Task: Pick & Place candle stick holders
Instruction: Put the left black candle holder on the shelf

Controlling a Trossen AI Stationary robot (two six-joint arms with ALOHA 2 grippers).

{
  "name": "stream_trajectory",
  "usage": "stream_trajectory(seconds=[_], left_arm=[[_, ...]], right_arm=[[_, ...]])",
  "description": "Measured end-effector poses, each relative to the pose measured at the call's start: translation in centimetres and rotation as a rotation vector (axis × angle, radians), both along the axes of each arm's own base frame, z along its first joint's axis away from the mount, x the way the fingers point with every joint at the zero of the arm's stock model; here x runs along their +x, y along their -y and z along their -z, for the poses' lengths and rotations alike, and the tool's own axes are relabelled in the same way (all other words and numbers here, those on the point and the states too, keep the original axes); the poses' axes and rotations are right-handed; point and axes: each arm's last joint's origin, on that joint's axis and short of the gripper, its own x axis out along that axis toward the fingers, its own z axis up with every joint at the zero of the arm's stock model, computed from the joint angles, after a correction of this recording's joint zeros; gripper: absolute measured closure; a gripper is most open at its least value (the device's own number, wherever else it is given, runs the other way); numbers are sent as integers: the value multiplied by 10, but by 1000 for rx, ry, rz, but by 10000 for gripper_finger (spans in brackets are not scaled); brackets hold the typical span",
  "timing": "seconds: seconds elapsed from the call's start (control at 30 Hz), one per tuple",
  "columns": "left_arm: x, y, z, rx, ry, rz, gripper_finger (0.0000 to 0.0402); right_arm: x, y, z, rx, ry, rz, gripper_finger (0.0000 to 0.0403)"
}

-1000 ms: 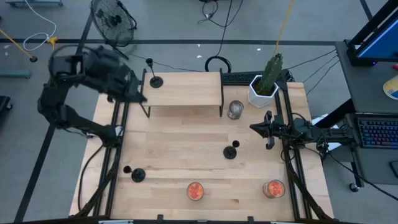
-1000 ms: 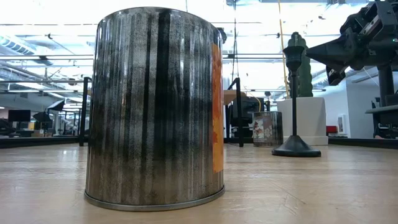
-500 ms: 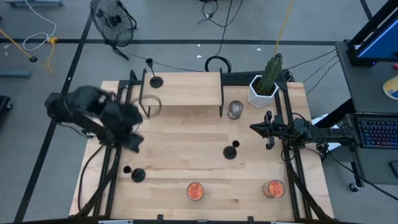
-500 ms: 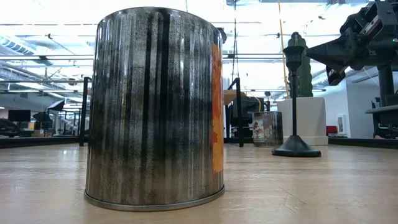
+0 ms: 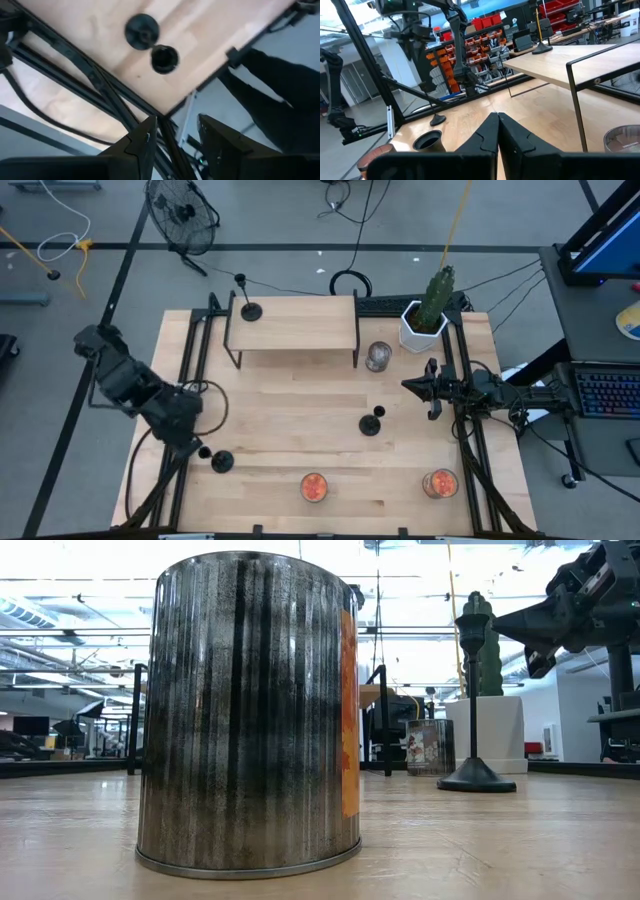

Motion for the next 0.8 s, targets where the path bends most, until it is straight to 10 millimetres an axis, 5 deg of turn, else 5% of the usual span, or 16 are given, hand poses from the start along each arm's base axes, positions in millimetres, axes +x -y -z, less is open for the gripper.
stream_trajectory(seconds=[0.2, 0.8], left_arm=[[-5, 6, 15, 56, -48, -23, 252], [21, 31, 42, 249, -68, 36, 252]], right_arm=[[0, 0, 0, -1, 0, 0, 403], [0, 0, 0, 1, 0, 0, 403]])
